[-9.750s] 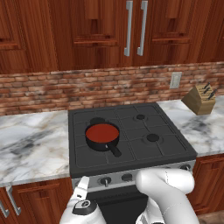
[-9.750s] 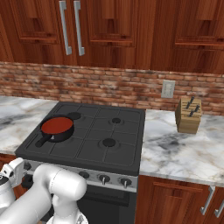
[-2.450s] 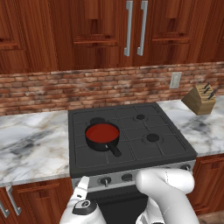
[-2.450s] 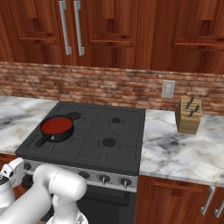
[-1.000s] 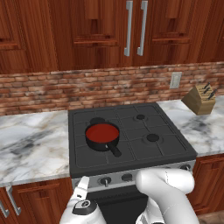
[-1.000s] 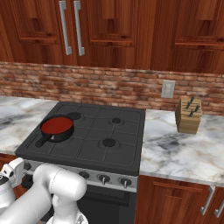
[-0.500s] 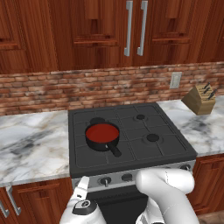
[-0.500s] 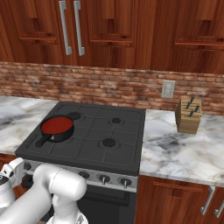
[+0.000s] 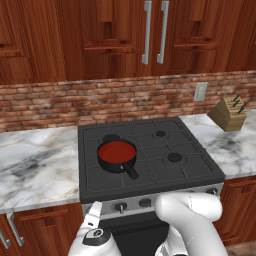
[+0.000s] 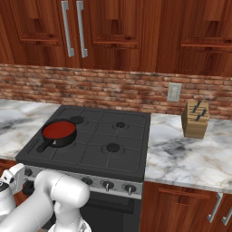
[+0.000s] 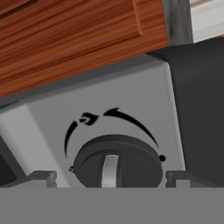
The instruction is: Wait until the marinara sauce is simmered to a deep red color and then turn off the stove.
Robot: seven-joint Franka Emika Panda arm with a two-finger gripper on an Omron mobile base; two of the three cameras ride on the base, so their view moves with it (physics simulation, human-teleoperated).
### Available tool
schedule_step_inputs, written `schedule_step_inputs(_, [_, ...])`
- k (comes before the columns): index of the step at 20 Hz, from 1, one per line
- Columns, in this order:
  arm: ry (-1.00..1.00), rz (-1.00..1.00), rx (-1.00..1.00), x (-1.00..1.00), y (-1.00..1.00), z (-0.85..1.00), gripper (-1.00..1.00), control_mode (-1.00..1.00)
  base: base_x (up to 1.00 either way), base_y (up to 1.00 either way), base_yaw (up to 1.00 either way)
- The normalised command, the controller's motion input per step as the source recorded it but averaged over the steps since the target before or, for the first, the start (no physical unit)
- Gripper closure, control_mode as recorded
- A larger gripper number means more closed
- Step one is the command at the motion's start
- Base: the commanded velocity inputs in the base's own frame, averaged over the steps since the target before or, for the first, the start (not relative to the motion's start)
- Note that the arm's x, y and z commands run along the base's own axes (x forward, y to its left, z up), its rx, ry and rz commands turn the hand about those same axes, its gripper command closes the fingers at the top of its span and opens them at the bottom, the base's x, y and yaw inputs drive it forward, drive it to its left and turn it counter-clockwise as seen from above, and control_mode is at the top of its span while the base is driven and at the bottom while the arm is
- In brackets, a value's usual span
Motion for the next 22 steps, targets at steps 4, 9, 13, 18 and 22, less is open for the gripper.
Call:
schedule_step_inputs(4, [0.00,0.00,0.00,0.00,0.00,0.00,-1.00,-1.00,0.00,0.00,0.00])
schedule_step_inputs(9, [0.00,0.00,0.00,0.00,0.00,0.00,-1.00,-1.00,0.00,0.00,0.00])
schedule_step_inputs(13, [0.00,0.00,0.00,0.00,0.00,0.00,-1.00,-1.00,0.00,0.00,0.00])
schedule_step_inputs(18, [0.00,0.00,0.00,0.00,0.00,0.00,-1.00,-1.00,0.00,0.00,0.00])
schedule_step_inputs(22, [0.00,0.00,0.00,0.00,0.00,0.00,-1.00,-1.00,0.00,0.00,0.00])
